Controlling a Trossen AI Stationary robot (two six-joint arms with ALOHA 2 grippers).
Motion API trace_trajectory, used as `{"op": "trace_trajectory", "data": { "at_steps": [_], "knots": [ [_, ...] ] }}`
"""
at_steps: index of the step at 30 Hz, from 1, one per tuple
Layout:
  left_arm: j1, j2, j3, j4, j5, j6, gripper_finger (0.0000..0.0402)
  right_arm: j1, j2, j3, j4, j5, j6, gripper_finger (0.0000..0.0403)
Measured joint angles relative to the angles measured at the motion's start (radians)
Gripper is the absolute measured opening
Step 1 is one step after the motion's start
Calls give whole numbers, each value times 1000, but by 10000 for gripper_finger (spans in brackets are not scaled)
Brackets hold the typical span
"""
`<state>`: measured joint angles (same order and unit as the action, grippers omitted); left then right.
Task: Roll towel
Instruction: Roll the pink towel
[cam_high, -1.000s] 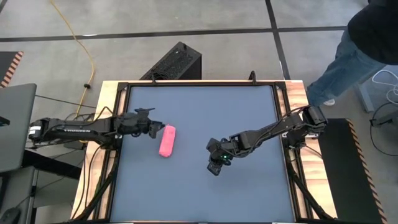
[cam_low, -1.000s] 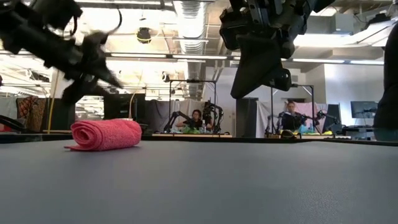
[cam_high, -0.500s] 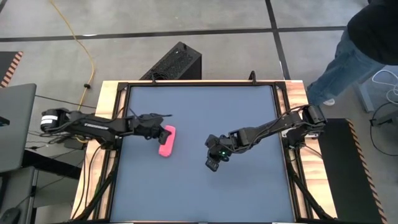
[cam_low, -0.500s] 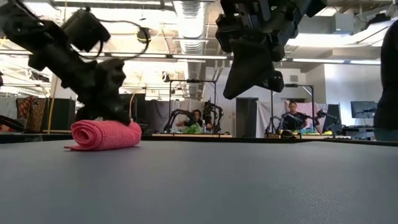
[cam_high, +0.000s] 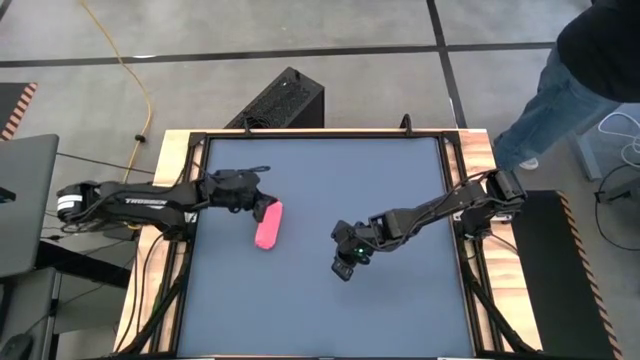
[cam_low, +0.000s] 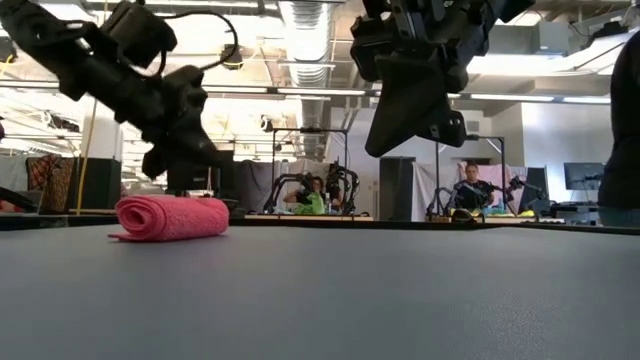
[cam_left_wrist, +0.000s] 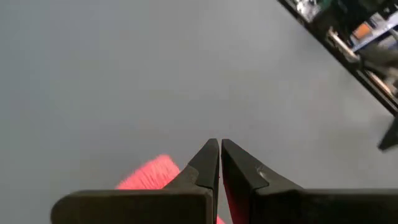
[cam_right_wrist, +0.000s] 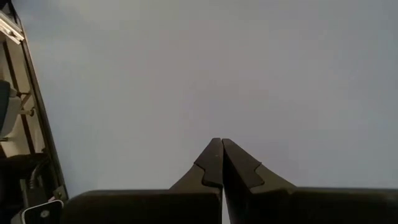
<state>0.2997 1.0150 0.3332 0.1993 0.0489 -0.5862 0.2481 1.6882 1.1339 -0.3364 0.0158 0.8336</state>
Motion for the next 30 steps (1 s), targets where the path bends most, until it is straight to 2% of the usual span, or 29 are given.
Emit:
{"op": "trace_trajectory", "data": {
  "at_steps": [4,11,16,20,24,30],
  "knots": [
    [28,8,17,-10,-8,49,6,1,0,0,2,0,7,22],
    [36,197,17,55,98,52,6,0,0,0,11,0,15,22],
    [56,299,22,123,40,45,6,-2,0,0,23,1,15,22],
    [79,354,37,119,48,45,6,-2,0,0,29,1,15,22],
    [97,360,59,117,61,43,6,-2,0,0,33,-3,20,22],
    [123,227,118,24,77,83,6,-2,0,0,36,-6,31,22]
  ]
}}
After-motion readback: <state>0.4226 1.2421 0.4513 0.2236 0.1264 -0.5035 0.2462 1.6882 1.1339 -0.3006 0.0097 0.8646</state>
